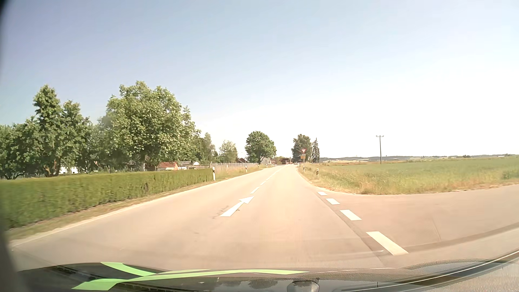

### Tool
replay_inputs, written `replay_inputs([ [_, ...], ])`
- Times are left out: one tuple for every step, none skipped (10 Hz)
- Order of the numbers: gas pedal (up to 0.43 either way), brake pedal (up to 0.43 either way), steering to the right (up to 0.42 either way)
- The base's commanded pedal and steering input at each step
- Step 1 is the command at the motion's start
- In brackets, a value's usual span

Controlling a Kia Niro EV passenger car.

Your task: Follow the waypoints while adhering to traffic rules and regulations

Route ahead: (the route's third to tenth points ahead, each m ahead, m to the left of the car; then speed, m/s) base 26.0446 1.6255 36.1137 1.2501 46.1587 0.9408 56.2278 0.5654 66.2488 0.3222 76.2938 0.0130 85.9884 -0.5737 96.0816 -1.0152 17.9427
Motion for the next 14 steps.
replay_inputs([
  [0.11,0.0,0.004],
  [0.11,0.0,0.003],
  [0.11,0.0,0.004],
  [0.11,0.0,0.004],
  [0.098,0.0,0.004],
  [0.098,0.0,0.004],
  [0.098,0.0,0.004],
  [0.087,0.0,0.004],
  [0.087,0.0,0.004],
  [0.039,0.0,0.004],
  [0.0,0.0,0.002],
  [0.0,0.0,-0.001],
  [0.0,0.0,-0.002],
  [0.0,0.0,-0.002],
])
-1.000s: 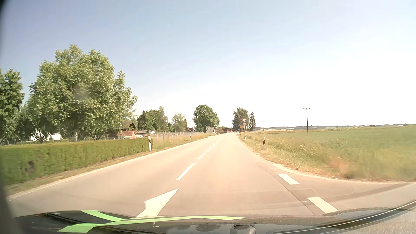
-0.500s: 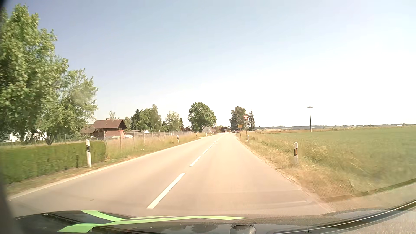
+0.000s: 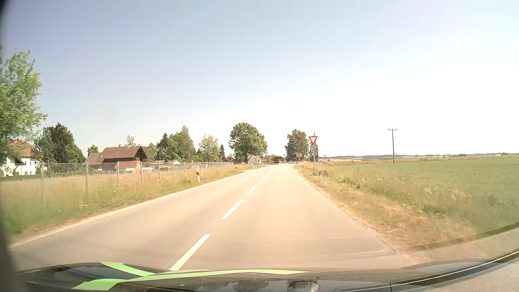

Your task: Follow the waypoints while adhering to traffic rules and regulations

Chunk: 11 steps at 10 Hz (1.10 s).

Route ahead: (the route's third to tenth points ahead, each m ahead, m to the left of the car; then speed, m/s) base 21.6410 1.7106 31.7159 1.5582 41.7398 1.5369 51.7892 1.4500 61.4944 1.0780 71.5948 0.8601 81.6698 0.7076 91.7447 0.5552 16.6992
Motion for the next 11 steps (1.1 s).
replay_inputs([
  [0.0,0.0,-0.001],
  [0.0,0.0,0.0],
  [0.0,0.0,0.0],
  [0.0,0.0,0.0],
  [0.0,0.0,0.0],
  [0.0,0.0,0.0],
  [0.0,0.0,0.0],
  [0.0,0.0,0.0],
  [0.0,0.0,0.0],
  [0.0,0.0,0.0],
  [0.0,0.0,0.0],
])
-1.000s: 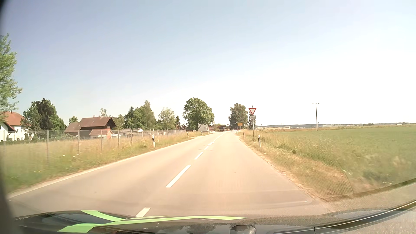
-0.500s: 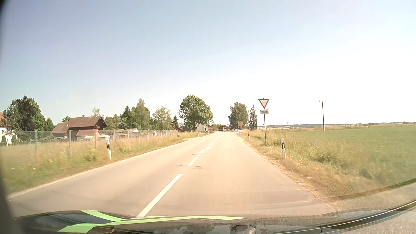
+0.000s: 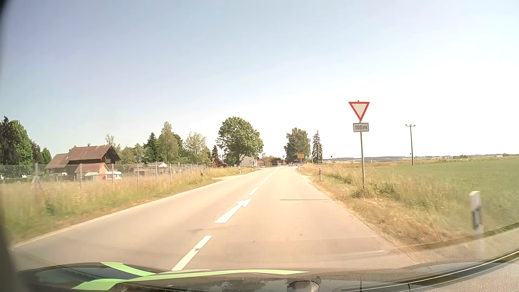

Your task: Follow the waypoints while adhering to traffic rules and regulations

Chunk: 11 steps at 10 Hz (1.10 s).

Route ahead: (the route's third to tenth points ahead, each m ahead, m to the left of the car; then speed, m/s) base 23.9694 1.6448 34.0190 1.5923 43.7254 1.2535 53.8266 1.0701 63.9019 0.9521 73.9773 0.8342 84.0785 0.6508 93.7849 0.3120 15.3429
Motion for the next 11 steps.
replay_inputs([
  [0.0,0.0,0.002],
  [0.0,0.0,0.002],
  [0.0,0.0,0.002],
  [0.0,0.0,0.003],
  [0.0,0.0,0.003],
  [0.0,0.0,0.003],
  [0.0,0.0,0.003],
  [0.0,0.0,0.003],
  [0.0,0.0,0.003],
  [0.008,0.0,0.003],
  [0.02,0.0,0.003],
])
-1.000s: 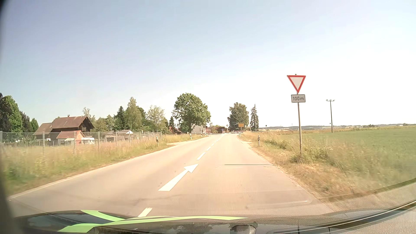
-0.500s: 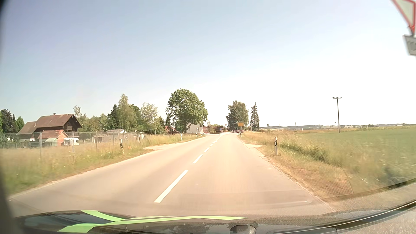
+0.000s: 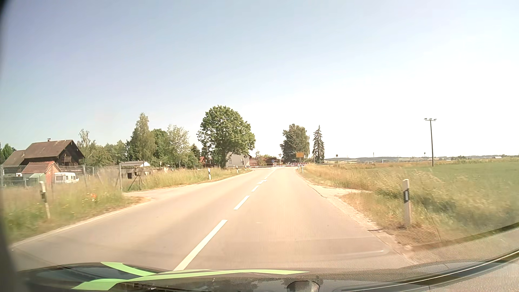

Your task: Follow the waypoints while adhering to traffic rules and regulations

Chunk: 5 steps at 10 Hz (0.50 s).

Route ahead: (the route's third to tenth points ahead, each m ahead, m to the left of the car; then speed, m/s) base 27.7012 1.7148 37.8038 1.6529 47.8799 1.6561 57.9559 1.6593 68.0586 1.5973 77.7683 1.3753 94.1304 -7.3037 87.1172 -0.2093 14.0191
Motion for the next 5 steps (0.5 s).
replay_inputs([
  [0.039,0.0,0.003],
  [0.039,0.0,0.003],
  [0.047,0.0,0.003],
  [0.059,0.0,0.003],
  [0.059,0.0,0.003],
])
